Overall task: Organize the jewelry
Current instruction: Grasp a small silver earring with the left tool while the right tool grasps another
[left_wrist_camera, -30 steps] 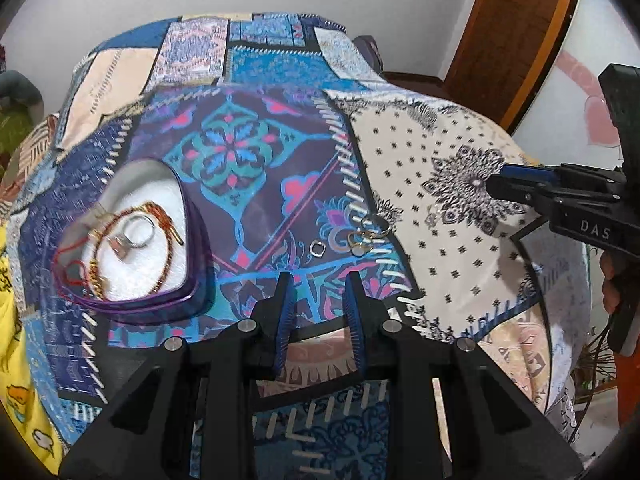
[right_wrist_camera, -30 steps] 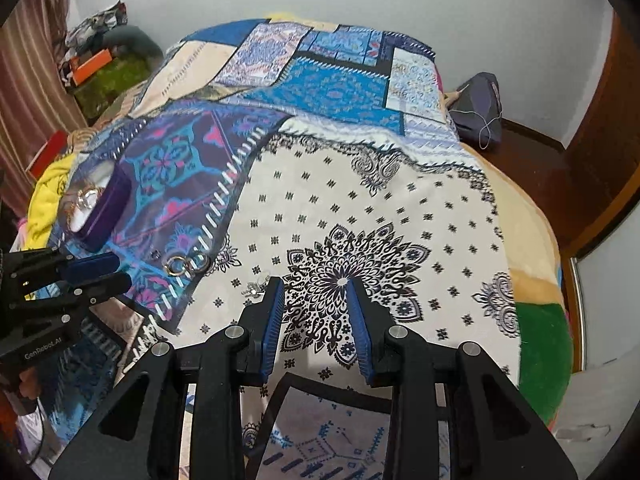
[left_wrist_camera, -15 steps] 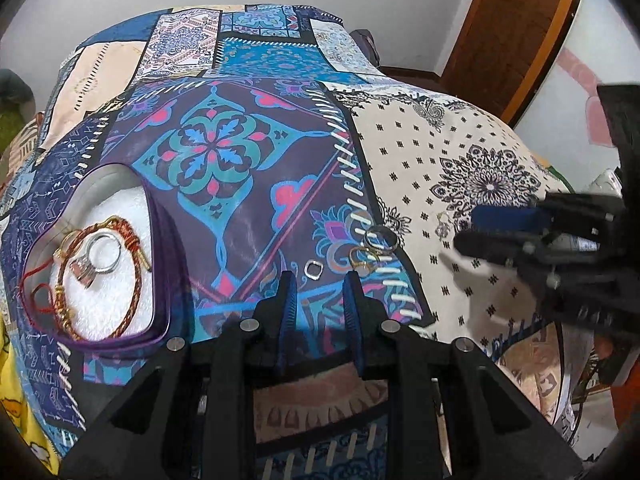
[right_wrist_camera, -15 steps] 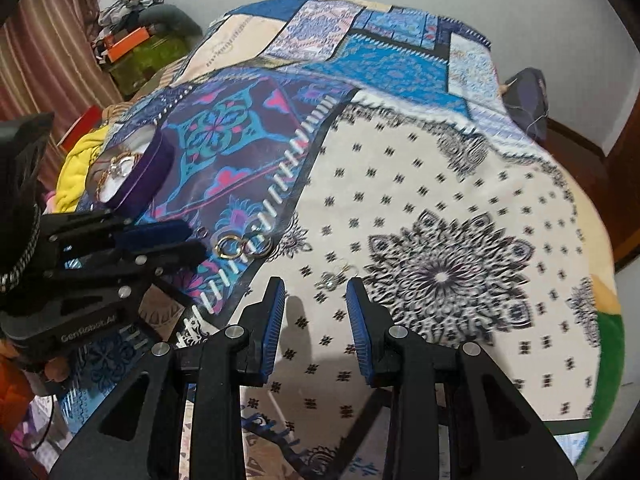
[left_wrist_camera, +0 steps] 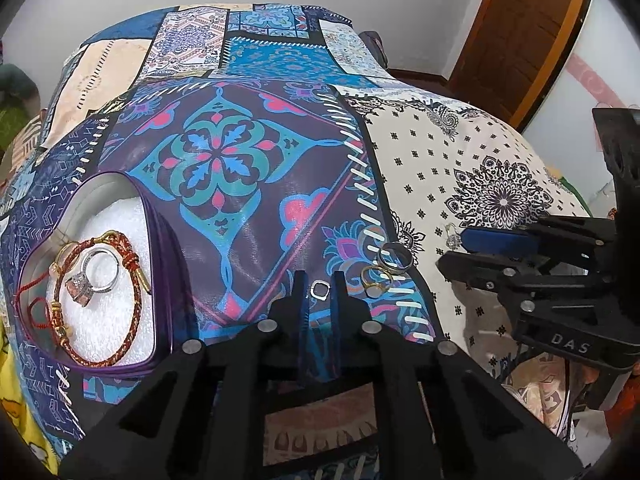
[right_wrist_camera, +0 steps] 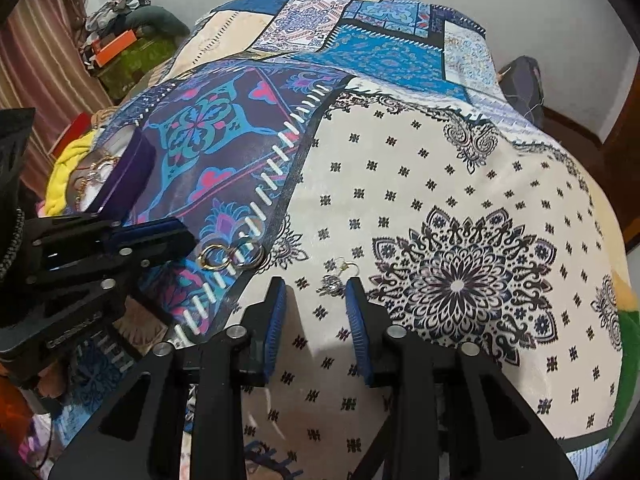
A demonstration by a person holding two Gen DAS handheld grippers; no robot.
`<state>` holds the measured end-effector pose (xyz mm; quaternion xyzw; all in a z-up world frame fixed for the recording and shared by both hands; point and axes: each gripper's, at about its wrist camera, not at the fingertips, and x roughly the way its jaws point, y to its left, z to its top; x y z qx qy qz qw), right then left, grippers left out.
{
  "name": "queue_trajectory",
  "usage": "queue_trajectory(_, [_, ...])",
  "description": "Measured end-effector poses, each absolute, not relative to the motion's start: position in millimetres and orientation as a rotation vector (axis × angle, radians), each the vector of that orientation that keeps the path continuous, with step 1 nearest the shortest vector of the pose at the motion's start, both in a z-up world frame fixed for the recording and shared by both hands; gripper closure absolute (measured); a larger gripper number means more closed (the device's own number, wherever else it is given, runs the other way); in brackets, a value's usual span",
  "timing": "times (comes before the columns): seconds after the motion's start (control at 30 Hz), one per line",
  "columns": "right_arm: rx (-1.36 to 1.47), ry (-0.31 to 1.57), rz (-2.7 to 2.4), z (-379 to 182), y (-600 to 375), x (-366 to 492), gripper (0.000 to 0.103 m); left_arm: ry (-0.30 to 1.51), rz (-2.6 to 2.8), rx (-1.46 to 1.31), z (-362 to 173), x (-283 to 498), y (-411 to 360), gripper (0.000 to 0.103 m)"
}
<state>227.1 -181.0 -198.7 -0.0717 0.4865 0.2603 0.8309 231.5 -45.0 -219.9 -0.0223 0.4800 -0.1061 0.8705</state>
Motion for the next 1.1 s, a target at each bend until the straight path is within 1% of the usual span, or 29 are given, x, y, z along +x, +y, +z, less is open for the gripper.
queue_trajectory(0.1, [-0.147,1.016,0.536,-201,-182,227,0.087,1.001,-0.231,-0.058,-220,231,-43,0.096])
queue_trajectory(0.17, [-0.143,1.012,0.525,-202,-184,229,0.094,0.996,-0.235,-0.059,-220,230,-43,0.096])
queue_trajectory(0.43, [-0.176,0.982,0.519,-199,-177,224,0.095,0.963,-0.24,-0.031,-214,217,-46,0.096])
queue_trajectory(0.73, [-0.175,0.943,0.553,-182,-172,206,0.095,0.943,-0.24,-0.051,-202,192,-31,0.096])
queue_trajectory(1.1, [-0.14,0.871,0.561,-148,-177,189,0.095,0.867,-0.199,-0.083,-166,156,-5,0.096])
